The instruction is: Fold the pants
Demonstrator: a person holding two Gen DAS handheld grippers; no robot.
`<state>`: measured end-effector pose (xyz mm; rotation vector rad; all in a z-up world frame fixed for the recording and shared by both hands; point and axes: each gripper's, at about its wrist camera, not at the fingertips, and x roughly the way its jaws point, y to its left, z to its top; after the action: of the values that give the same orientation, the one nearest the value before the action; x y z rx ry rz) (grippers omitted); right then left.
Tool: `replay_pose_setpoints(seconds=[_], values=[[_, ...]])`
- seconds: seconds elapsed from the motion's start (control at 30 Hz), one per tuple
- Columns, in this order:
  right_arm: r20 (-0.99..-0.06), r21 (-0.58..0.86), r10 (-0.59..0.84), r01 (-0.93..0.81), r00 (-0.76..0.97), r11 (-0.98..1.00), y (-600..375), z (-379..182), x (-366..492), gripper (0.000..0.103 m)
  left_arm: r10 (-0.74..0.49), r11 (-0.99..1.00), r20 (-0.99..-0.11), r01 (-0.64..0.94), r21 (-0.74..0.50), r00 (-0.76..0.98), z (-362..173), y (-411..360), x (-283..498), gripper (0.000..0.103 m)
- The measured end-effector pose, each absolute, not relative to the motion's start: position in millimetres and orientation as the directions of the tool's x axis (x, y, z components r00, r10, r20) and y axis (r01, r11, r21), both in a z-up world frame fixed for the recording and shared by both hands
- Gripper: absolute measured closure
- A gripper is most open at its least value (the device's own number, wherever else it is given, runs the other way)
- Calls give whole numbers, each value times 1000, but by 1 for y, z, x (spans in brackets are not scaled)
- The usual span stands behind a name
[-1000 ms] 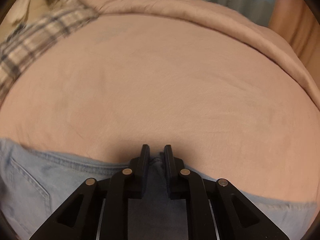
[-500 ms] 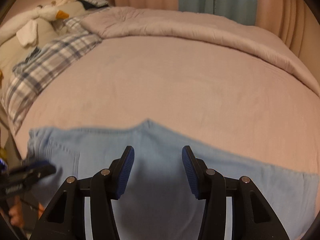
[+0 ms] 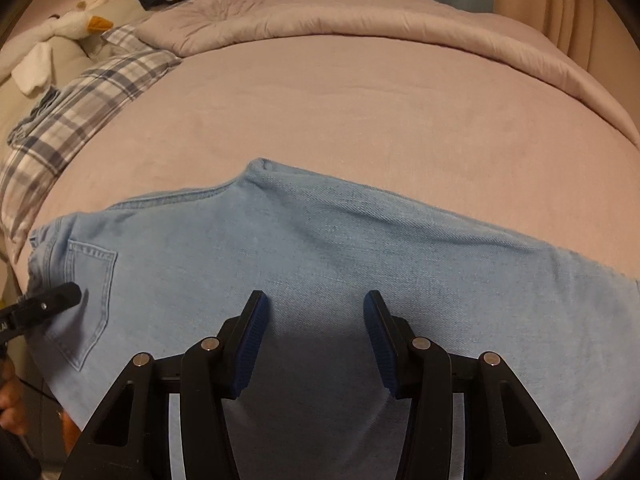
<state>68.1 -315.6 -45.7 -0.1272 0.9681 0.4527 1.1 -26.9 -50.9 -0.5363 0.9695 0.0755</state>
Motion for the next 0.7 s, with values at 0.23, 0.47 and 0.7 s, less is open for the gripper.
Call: replay_pose_setpoints(seconds=[0.23, 0.47, 0.7], values=[[-811, 100, 314, -412, 493, 906, -325, -48, 64, 54, -203, 854, -789, -290, -432, 580, -51, -19, 3, 61], [-816, 110, 296, -370, 496, 923, -341, -46, 63, 54, -200, 859, -788, -282, -427, 583, -50, -20, 1, 61], [-821, 103, 244, -287, 516, 952, -366, -45, 64, 54, -200, 859, -786, -281, -428, 586, -50, -21, 2, 61]])
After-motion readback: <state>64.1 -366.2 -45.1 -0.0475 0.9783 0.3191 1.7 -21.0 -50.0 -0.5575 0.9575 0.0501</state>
